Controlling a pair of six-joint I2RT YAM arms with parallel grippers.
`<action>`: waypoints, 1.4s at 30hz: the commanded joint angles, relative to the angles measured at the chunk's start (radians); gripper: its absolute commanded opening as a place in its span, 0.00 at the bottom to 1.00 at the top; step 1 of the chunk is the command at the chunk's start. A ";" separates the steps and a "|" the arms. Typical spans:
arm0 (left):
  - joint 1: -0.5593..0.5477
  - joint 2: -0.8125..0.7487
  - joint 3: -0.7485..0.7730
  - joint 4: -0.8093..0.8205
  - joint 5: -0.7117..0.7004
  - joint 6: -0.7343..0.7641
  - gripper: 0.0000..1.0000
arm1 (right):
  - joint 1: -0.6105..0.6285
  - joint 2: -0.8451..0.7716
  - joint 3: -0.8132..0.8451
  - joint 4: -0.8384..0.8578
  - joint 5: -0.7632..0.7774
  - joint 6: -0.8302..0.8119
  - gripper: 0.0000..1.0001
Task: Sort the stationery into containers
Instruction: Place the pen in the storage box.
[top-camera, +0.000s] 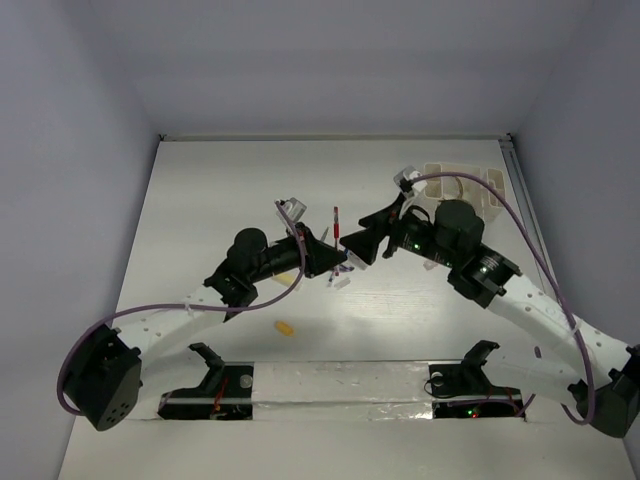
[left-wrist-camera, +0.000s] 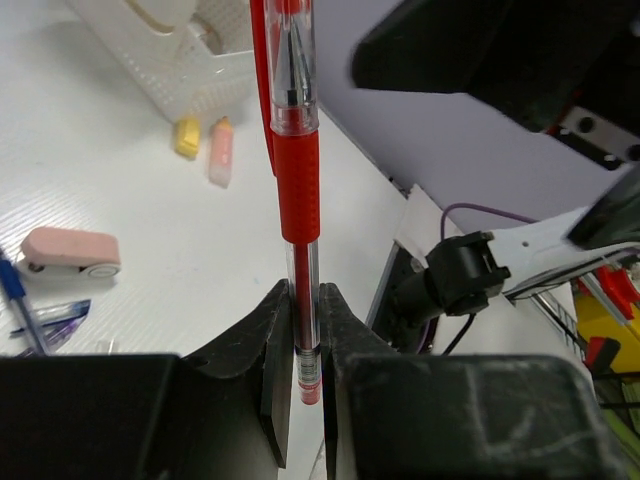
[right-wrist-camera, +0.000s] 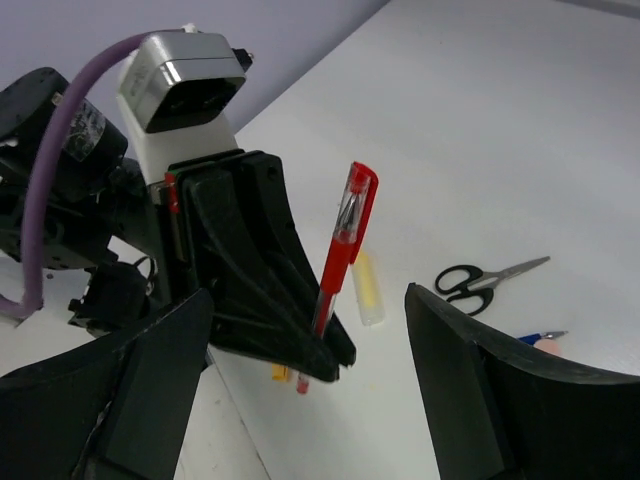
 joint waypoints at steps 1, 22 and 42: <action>-0.017 -0.002 -0.002 0.135 0.072 -0.013 0.00 | -0.006 0.063 0.048 0.072 -0.084 -0.007 0.83; -0.056 0.036 0.023 0.126 0.053 0.012 0.00 | -0.006 0.145 0.025 0.152 -0.021 0.058 0.09; -0.076 -0.157 -0.079 -0.087 -0.184 0.139 0.94 | -0.431 0.252 0.111 0.237 0.420 0.089 0.00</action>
